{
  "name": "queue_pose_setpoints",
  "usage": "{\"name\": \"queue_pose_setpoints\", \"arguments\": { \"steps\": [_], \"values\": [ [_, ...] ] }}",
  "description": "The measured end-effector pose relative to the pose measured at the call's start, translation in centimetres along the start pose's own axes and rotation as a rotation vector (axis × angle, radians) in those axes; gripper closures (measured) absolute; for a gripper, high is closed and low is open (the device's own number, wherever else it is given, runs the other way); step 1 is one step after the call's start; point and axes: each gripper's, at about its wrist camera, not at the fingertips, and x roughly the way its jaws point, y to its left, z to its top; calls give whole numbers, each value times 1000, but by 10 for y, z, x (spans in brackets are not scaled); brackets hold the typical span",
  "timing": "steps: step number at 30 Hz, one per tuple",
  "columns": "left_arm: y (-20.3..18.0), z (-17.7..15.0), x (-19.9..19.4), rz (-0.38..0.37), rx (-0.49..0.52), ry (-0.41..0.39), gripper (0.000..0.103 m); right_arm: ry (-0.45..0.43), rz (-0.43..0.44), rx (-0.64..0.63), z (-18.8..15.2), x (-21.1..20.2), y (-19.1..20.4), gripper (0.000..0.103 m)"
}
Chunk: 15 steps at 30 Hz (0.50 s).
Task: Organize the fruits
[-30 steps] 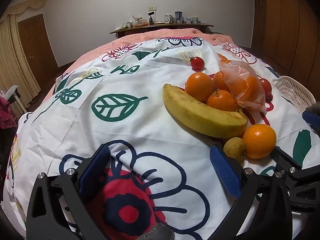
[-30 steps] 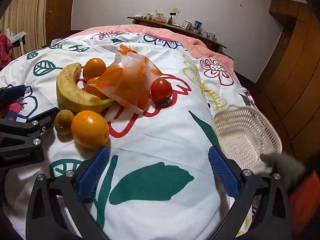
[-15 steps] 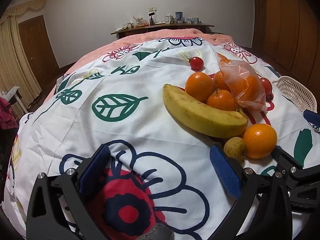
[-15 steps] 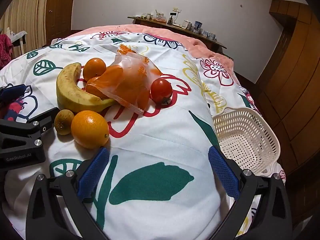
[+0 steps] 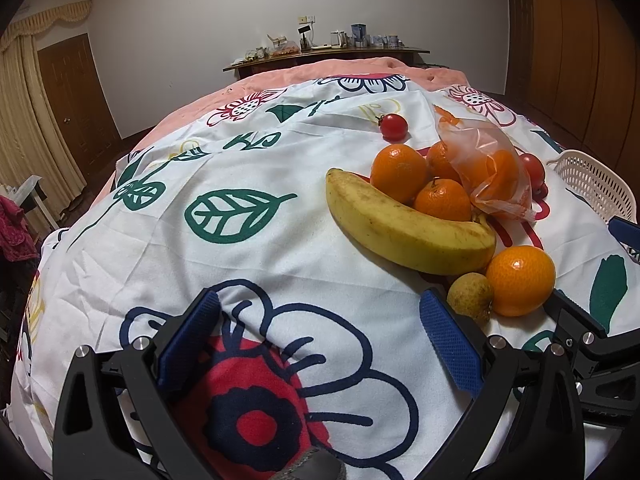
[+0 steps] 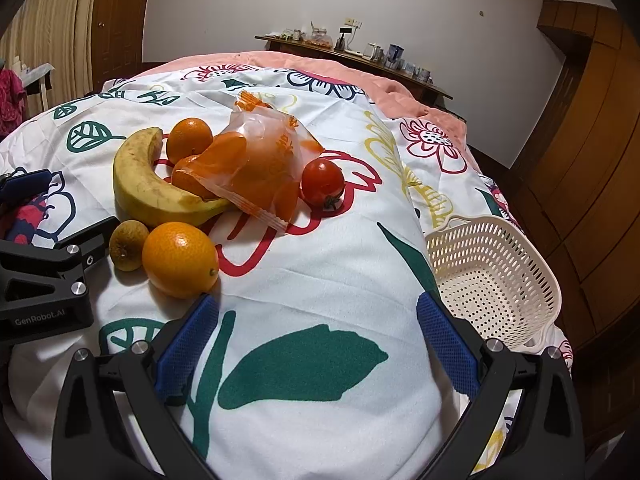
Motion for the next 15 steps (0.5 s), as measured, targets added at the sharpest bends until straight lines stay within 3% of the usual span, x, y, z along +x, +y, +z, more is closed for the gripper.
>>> {"name": "queue_pose_setpoints", "arguments": {
  "steps": [8,15],
  "values": [
    [0,0,0,2,2,0,2,71,71,-21,7,2,-8,5],
    [-1,0,-4,8,8,3,2,154,63,-37,16,8,-5,5]
  ]
}}
